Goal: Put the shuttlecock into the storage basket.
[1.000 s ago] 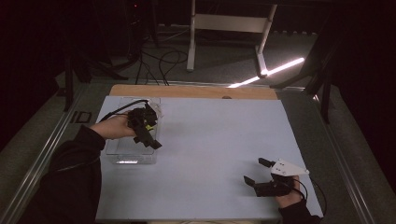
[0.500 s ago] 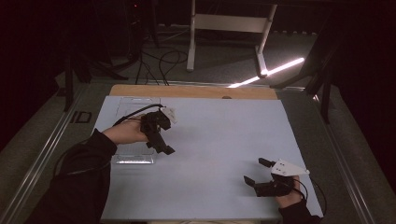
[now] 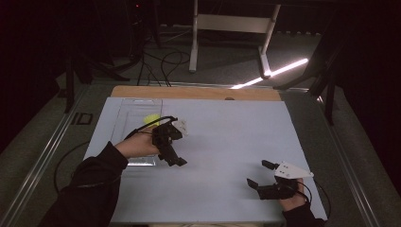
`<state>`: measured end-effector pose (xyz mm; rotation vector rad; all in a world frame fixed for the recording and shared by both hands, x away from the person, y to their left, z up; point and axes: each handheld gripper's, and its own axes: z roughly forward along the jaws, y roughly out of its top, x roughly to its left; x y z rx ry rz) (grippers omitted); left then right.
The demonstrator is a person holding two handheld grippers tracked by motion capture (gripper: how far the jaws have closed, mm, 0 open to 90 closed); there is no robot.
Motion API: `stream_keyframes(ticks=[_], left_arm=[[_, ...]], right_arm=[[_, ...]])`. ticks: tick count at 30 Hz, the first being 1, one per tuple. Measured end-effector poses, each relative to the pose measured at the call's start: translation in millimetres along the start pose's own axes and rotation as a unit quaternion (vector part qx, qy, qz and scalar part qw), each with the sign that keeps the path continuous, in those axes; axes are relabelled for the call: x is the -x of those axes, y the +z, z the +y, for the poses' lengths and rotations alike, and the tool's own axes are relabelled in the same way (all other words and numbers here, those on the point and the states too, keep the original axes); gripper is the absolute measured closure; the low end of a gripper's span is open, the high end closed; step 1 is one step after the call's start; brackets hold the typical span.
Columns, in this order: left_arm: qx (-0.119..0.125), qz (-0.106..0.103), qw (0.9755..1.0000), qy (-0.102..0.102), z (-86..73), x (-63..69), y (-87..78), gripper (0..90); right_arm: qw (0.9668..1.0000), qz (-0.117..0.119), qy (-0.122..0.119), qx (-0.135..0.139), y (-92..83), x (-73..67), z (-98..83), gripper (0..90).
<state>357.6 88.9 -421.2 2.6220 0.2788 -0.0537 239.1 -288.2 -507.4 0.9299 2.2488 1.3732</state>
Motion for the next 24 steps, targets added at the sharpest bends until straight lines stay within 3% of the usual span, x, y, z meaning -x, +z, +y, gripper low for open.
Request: stream_keyframes(ticks=[24], left_arm=[[0.043,0.000,0.9990,-0.010,-37.7,47.2,23.8,0.1]], right_arm=[[1.0000,-0.001,-0.002,0.000,-0.5,-0.8,0.7,9.0]])
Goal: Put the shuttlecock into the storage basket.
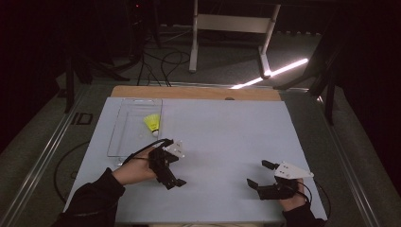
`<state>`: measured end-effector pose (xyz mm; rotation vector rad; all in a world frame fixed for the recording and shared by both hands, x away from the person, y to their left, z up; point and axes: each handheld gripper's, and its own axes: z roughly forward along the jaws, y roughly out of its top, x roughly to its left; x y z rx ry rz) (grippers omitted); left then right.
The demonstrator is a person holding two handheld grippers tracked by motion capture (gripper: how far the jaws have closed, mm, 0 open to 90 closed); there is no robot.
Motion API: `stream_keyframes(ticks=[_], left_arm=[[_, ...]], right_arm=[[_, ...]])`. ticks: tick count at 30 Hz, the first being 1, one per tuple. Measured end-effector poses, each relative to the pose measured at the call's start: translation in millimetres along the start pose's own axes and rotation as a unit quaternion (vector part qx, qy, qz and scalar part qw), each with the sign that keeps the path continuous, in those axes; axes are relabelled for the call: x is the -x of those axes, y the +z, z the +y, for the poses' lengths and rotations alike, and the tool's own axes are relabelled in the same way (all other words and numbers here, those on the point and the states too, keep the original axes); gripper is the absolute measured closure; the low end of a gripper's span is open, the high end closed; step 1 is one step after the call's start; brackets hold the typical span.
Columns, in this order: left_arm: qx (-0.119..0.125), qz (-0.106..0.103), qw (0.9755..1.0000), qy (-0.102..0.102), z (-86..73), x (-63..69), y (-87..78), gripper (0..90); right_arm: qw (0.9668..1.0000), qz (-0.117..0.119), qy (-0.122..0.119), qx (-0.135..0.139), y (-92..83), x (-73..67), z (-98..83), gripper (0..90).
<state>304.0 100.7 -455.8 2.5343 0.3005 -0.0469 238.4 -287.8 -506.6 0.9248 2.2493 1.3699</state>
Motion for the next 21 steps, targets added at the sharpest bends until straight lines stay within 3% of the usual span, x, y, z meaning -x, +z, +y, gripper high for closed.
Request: stream_keyframes(ticks=[7,13,18,21], left_arm=[[0.012,0.006,0.9999,-0.010,-12.2,9.7,1.1,0.1],[0.038,0.013,0.9989,-0.025,-28.3,19.2,-1.5,0.1],[0.038,0.022,0.9984,-0.034,-43.6,24.4,0.1,0.1],[0.050,0.021,0.9974,-0.048,-54.0,27.1,1.8,0.1]], right_arm=[[1.0000,0.001,-0.001,-0.001,0.3,-0.7,0.3,9.0],[1.0000,0.002,0.000,-0.003,0.9,-1.1,0.2,9.0],[1.0000,0.002,-0.001,-0.003,0.9,-0.8,0.0,9.0],[1.0000,0.003,0.000,-0.005,1.5,-1.2,0.0,9.0]])
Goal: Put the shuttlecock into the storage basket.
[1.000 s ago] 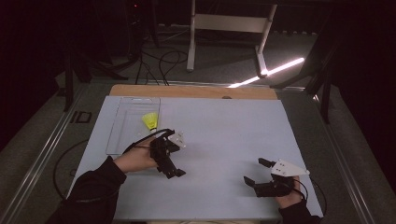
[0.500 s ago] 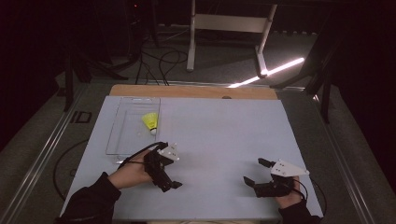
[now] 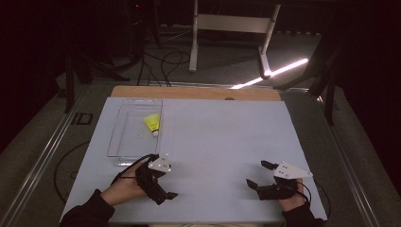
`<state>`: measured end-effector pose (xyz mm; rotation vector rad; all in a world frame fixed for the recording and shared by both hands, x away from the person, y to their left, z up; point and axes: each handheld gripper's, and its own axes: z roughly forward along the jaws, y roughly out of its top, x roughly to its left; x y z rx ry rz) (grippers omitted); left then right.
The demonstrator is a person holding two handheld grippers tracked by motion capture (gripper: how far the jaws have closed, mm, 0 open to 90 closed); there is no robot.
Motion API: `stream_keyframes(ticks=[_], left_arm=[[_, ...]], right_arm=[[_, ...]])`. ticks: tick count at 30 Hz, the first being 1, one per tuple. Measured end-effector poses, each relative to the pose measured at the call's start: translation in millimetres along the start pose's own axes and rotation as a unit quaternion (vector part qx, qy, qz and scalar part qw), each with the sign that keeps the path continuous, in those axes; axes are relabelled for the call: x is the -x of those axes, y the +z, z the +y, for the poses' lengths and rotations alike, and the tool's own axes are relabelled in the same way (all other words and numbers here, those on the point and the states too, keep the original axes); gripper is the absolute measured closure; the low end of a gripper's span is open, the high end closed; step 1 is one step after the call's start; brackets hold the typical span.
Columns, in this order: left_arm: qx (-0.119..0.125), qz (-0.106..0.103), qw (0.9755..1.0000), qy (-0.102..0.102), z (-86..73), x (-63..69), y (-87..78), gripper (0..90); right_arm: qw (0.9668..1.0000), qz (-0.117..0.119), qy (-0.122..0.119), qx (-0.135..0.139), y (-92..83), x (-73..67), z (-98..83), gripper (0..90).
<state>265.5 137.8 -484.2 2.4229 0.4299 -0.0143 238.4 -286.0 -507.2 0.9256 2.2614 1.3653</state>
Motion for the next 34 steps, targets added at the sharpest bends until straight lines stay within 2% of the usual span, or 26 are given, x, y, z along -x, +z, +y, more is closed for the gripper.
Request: stream_keyframes(ticks=[4,5,7,12,14,17,19,21,22,26,31,34], left_arm=[[0.009,0.002,0.9998,-0.018,-14.2,-0.3,-0.6,0.0],[0.011,0.006,0.9998,-0.018,-17.3,-0.1,-0.9,0.1],[0.020,0.003,0.9995,-0.023,-22.9,0.4,-1.6,0.1],[0.042,0.014,0.9981,-0.043,-34.9,-0.3,-2.0,0.1],[0.039,0.022,0.9978,-0.049,-39.3,-0.5,-0.4,0.1],[0.043,0.024,0.9969,-0.062,-45.0,0.0,2.0,0.1],[0.043,0.037,0.9965,-0.062,-47.4,1.3,2.9,0.1],[0.052,0.043,0.9955,-0.067,-49.2,1.6,2.4,0.1],[0.059,0.048,0.9945,-0.072,-50.1,1.8,2.5,0.1],[0.060,0.079,0.9918,-0.081,-53.3,2.8,5.3,0.1],[0.067,0.083,0.9902,-0.089,-57.9,2.5,7.0,0.1],[0.068,0.077,0.9899,-0.097,-59.8,0.5,7.5,0.1]], right_arm=[[1.0000,0.001,0.000,0.000,0.6,-0.1,-0.1,9.0],[1.0000,0.001,0.000,-0.001,0.6,-0.1,-0.1,9.0],[1.0000,0.001,0.001,-0.001,0.8,-0.1,-0.2,9.0],[1.0000,0.001,-0.001,-0.004,1.3,0.0,-0.3,9.0],[1.0000,0.001,0.000,-0.003,1.2,-0.1,-0.3,9.0],[1.0000,0.000,0.001,-0.005,1.2,0.1,-0.6,9.0],[1.0000,0.000,0.001,-0.005,1.1,0.1,-0.6,9.0],[1.0000,0.001,0.000,-0.004,1.0,0.2,-0.6,9.0],[1.0000,0.001,0.000,-0.004,1.1,0.1,-0.6,9.0],[1.0000,0.002,-0.002,-0.004,1.0,0.1,-0.8,9.0],[1.0000,0.002,-0.001,-0.005,0.9,0.7,-1.4,9.0],[1.0000,0.004,-0.001,-0.006,1.7,0.9,-1.8,9.0]])
